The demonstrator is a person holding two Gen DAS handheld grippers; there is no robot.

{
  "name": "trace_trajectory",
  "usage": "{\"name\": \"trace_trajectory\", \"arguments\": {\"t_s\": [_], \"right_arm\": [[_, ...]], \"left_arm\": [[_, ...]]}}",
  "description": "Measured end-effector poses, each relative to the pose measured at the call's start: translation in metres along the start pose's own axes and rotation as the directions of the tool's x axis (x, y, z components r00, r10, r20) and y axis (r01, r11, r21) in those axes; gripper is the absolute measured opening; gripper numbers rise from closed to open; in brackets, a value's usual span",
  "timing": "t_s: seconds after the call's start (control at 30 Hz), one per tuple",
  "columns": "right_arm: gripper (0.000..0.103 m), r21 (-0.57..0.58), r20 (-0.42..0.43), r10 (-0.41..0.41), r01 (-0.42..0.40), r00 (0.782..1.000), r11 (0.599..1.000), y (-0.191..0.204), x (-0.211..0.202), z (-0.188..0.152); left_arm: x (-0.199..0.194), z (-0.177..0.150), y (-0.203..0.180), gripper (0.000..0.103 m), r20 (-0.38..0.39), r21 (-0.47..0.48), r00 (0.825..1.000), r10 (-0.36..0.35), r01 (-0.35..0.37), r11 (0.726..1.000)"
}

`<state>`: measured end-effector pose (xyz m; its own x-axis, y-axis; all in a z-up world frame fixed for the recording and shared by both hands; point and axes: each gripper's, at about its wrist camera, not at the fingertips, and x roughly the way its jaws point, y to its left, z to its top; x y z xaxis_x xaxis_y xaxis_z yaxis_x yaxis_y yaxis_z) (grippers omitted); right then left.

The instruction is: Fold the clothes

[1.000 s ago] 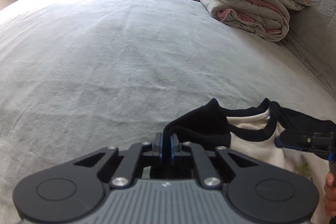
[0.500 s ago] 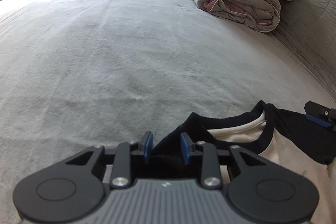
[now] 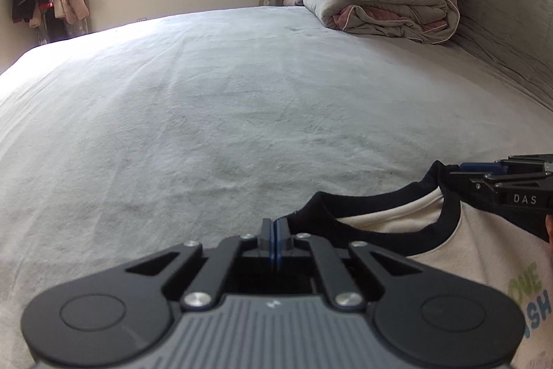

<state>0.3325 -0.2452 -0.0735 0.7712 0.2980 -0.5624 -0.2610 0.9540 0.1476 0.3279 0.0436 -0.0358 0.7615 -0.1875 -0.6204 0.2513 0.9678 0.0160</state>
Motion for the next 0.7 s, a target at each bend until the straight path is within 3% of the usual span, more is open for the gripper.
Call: {"name": "trace_trajectory", "arguments": {"t_s": [0.03, 0.13, 0.27, 0.33, 0.37, 0.4, 0.47, 0.53, 0.57, 0.6, 0.63, 0.67, 0.7], "right_arm": [[0.002, 0.021, 0.022, -0.008, 0.008, 1.000, 1.000, -0.002, -0.005, 0.004], [0.002, 0.050, 0.068, -0.051, 0.047, 0.996, 0.998, -0.008, -0.013, 0.010], [0.000, 0.018, 0.011, -0.155, 0.155, 0.988, 0.988, -0.010, 0.009, 0.004], [0.000, 0.011, 0.012, -0.162, 0.162, 0.987, 0.987, -0.007, 0.009, 0.005], [0.006, 0.014, 0.016, -0.159, 0.158, 0.987, 0.987, -0.005, 0.007, 0.007], [0.014, 0.028, 0.020, -0.142, 0.142, 0.990, 0.989, -0.004, 0.004, 0.009], [0.015, 0.037, 0.020, -0.099, 0.098, 0.995, 0.994, 0.002, -0.001, 0.014], [0.015, 0.024, 0.031, -0.057, 0.056, 0.998, 0.998, 0.011, -0.009, 0.019], [0.023, 0.018, 0.038, -0.029, 0.029, 0.999, 0.999, 0.017, -0.013, 0.022], [0.042, 0.011, 0.044, 0.000, 0.000, 0.999, 1.000, 0.023, -0.017, 0.024], [0.052, 0.004, 0.051, 0.029, -0.029, 0.998, 1.000, 0.028, -0.021, 0.027], [0.060, -0.008, 0.054, 0.057, -0.056, 0.997, 0.998, 0.034, -0.023, 0.029], [0.060, -0.021, 0.057, 0.084, -0.083, 0.995, 0.996, 0.040, -0.026, 0.030]], "left_arm": [[-0.004, 0.002, -0.002, 0.001, 0.032, 0.007, 0.999, 0.017, -0.018, 1.000], [0.013, 0.005, -0.009, 0.001, 0.020, 0.032, 0.998, 0.054, -0.054, 0.998], [0.035, -0.001, -0.010, 0.001, -0.027, 0.027, 0.997, 0.073, -0.072, 0.997], [0.032, -0.001, -0.010, 0.002, -0.029, 0.025, 0.997, 0.072, -0.071, 0.997], [0.030, -0.001, -0.010, 0.002, -0.026, 0.025, 0.997, 0.068, -0.067, 0.997], [0.024, -0.001, -0.007, 0.007, -0.019, 0.016, 0.998, 0.060, -0.060, 0.998], [0.010, -0.001, 0.000, 0.011, -0.005, -0.014, 0.999, 0.049, -0.049, 0.999], [-0.008, 0.000, 0.011, 0.030, 0.010, -0.056, 0.999, 0.044, -0.044, 0.997], [-0.018, 0.000, 0.018, 0.034, 0.017, -0.079, 0.999, 0.044, -0.043, 0.996], [-0.028, -0.001, 0.025, 0.038, 0.023, -0.101, 0.999, 0.045, -0.042, 0.994], [-0.037, -0.003, 0.031, 0.042, 0.023, -0.120, 0.999, 0.049, -0.046, 0.992], [-0.046, -0.005, 0.038, 0.044, 0.019, -0.137, 0.998, 0.056, -0.052, 0.989], [-0.055, -0.007, 0.044, 0.047, 0.012, -0.148, 0.998, 0.064, -0.061, 0.987]]}}
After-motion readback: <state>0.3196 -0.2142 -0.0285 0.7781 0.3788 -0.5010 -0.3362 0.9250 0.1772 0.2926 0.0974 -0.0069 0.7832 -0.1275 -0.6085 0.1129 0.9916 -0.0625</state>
